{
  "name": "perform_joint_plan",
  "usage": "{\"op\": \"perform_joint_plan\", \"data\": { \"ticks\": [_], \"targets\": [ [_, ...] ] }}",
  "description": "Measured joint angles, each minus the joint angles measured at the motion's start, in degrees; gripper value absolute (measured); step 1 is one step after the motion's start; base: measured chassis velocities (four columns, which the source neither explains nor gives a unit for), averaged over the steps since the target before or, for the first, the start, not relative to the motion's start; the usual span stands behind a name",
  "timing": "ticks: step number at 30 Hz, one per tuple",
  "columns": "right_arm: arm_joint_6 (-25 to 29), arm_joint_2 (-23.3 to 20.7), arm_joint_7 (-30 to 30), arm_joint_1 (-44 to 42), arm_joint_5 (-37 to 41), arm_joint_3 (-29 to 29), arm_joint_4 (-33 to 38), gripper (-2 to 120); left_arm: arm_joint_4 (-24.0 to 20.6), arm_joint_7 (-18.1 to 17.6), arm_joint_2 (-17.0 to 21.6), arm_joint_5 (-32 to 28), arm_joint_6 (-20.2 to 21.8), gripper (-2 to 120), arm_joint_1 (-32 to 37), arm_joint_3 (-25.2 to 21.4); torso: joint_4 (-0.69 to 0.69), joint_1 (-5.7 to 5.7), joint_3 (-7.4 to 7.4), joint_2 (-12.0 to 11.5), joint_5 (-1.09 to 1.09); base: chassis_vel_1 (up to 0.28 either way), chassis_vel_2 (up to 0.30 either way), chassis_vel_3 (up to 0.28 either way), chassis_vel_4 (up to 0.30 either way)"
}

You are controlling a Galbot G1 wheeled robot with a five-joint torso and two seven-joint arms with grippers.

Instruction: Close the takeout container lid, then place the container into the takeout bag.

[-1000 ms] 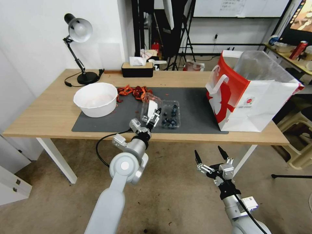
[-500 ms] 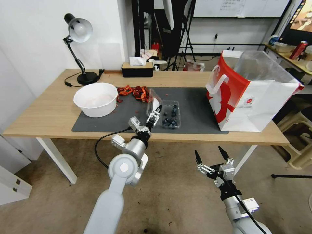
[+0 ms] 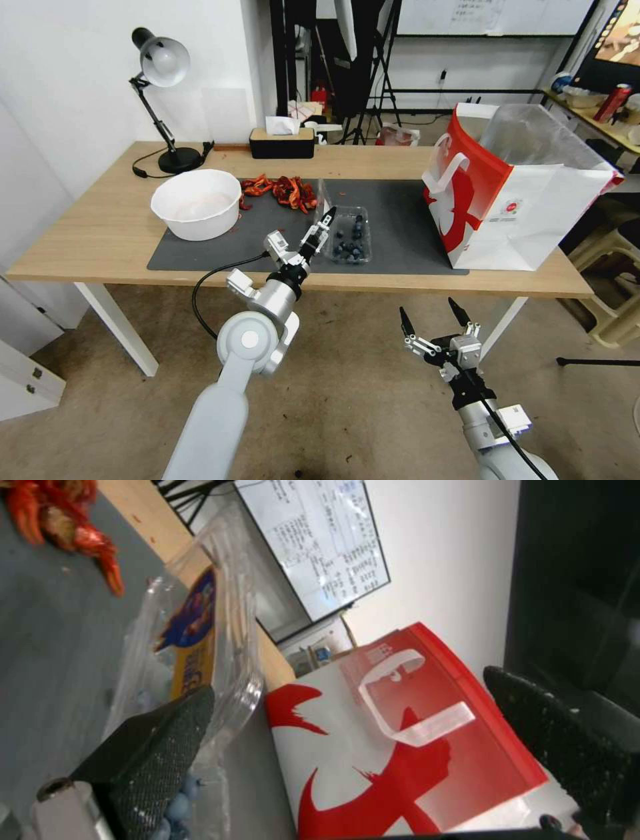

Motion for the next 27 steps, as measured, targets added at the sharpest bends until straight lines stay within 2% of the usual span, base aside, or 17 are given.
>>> {"op": "perform_joint_plan", "data": {
  "ticks": [12,17,27],
  "targets": [
    [0.3,0.5,0.1,-0.7,-0.5,0.0,-0.4,100,2.3,1.8,0.9,0.0,0.5,100,-2.7,1.1,-0.01,0.00,0.00,0.0,0.00,0.000,0.000,0.000,0.000],
    [0.3,0.7,0.1,-0.7,-1.0,-0.2,-0.4,100,3.8,3.9,1.1,0.4,2.9,100,-4.3,1.3,0.00,0.00,0.00,0.0,0.00,0.000,0.000,0.000,0.000],
    [0.4,1.1,0.2,-1.0,-1.6,-0.4,-0.4,100,6.5,5.7,2.1,-0.2,5.4,100,-7.0,2.0,0.00,0.00,0.00,0.0,0.00,0.000,0.000,0.000,0.000]
  ]
}}
